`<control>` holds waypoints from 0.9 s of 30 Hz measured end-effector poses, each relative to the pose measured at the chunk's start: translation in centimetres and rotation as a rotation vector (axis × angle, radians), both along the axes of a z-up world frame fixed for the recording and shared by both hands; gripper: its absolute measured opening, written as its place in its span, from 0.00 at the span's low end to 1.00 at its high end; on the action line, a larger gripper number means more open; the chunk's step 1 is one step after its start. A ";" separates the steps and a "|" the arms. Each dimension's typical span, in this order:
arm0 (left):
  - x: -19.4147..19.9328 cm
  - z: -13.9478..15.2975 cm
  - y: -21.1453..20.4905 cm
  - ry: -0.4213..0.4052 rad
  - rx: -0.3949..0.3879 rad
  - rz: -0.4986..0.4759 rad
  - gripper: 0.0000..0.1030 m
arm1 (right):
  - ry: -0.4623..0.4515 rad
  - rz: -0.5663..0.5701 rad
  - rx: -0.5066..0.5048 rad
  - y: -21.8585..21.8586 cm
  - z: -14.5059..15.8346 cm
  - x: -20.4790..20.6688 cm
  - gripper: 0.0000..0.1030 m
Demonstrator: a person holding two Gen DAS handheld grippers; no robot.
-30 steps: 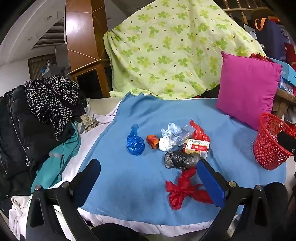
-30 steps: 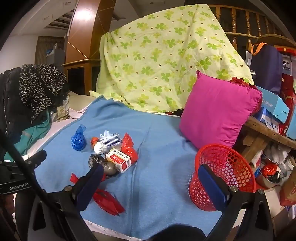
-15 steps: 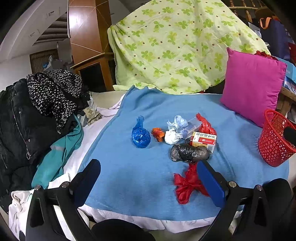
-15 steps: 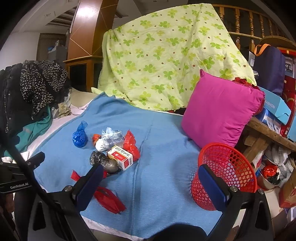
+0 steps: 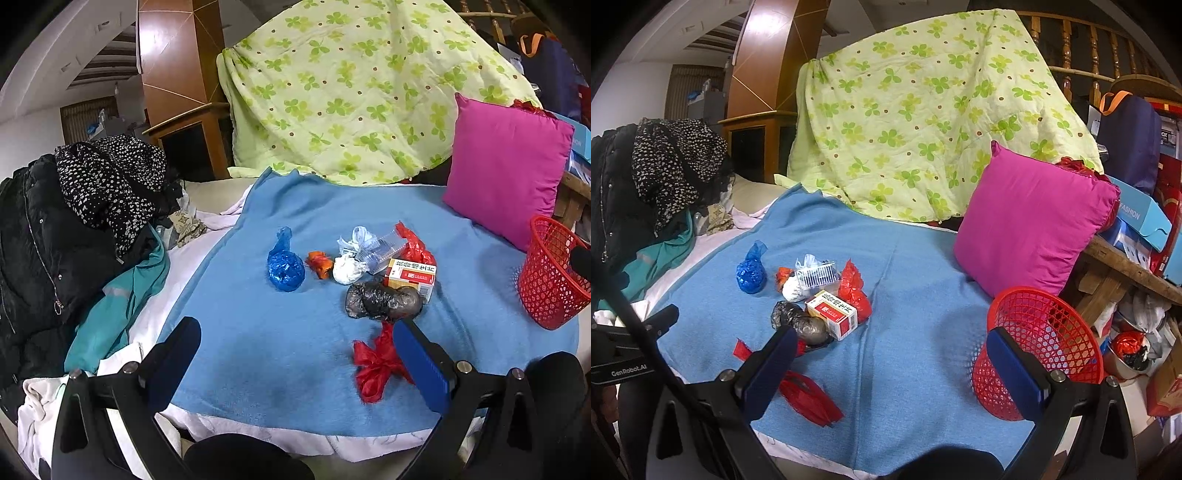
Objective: Collect trash
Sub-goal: 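Move both tools toward the trash on the blue blanket, then grasp the red ribbon with the left tool while the right tool grasps the medicine box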
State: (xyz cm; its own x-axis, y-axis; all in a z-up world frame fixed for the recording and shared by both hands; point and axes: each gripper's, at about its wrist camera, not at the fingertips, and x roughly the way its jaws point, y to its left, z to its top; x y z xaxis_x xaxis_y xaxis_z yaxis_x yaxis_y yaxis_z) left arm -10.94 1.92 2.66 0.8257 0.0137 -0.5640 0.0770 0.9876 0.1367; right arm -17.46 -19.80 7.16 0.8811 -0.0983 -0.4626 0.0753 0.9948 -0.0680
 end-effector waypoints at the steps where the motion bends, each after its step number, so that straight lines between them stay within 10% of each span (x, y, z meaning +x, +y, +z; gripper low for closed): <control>1: 0.0 -0.1 0.0 0.001 0.000 0.000 1.00 | -0.001 -0.001 0.001 0.0 0.0 0.0 1.00; 27: 0.2 -1.2 0.0 0.029 0.004 -0.010 1.00 | 0.053 0.013 -0.029 0.2 -0.7 0.3 1.00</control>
State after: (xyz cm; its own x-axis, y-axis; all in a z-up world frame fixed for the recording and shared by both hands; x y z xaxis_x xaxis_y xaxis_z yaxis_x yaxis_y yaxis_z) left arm -10.71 1.94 1.50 0.8089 0.0079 -0.5879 0.0905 0.9863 0.1379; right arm -17.18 -19.58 6.48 0.8565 -0.1016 -0.5060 0.0583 0.9932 -0.1008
